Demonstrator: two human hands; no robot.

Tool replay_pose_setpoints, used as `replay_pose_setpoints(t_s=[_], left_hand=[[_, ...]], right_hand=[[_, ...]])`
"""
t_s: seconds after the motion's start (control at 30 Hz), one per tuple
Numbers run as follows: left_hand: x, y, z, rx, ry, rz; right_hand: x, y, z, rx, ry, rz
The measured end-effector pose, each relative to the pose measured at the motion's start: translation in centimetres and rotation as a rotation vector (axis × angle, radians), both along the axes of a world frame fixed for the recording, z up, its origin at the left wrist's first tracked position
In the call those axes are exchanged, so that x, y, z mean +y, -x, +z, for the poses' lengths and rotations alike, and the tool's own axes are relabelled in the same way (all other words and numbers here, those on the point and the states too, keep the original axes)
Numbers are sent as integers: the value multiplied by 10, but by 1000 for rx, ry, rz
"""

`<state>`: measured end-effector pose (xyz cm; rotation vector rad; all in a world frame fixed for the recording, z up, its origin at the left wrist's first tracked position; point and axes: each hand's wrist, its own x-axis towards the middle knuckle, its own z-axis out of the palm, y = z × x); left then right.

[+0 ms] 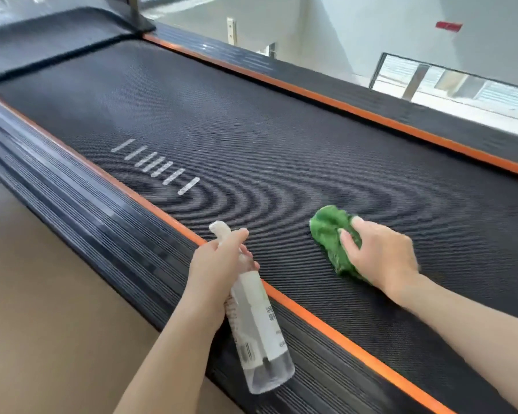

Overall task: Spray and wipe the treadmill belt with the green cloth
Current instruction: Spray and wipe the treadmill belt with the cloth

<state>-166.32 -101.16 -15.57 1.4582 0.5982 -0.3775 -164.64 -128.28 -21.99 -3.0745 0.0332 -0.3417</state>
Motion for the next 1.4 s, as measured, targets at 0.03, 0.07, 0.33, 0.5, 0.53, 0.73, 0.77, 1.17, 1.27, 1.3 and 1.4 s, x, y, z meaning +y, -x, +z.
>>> replay_pose_setpoints(t_s=[0.03,0.07,0.33,0.5,0.53,0.73,0.77,1.17,1.27,1.3,1.4], left_hand=[[4,0,0,-11,9,37],[8,-2,-1,-22,10,67],[23,-4,13,-120,-53,87],[21,0,21,-168,-69,111],[20,0,21,-157,-66,117],[24,5,17,-122,-135,57],[24,6,14,-106,-137,47],[40,15,7,-158,-124,81],[41,13,4,-145,-127,87],[42,13,3,-141,-128,91],[45,11,3,-133,-131,86]], right_hand=[[2,-9,-3,16,-20,-81],[5,-11,-6,13,-34,-119],[11,-1,-2,19,-32,-145],[15,10,-1,14,-35,-156],[18,13,0,19,-39,-157],[32,38,5,85,-88,-122],[36,44,5,102,-101,-93],[68,24,2,-125,-23,607],[93,-43,-5,-185,51,676],[107,-70,-9,-184,34,623],[154,-139,-15,-123,-88,304]])
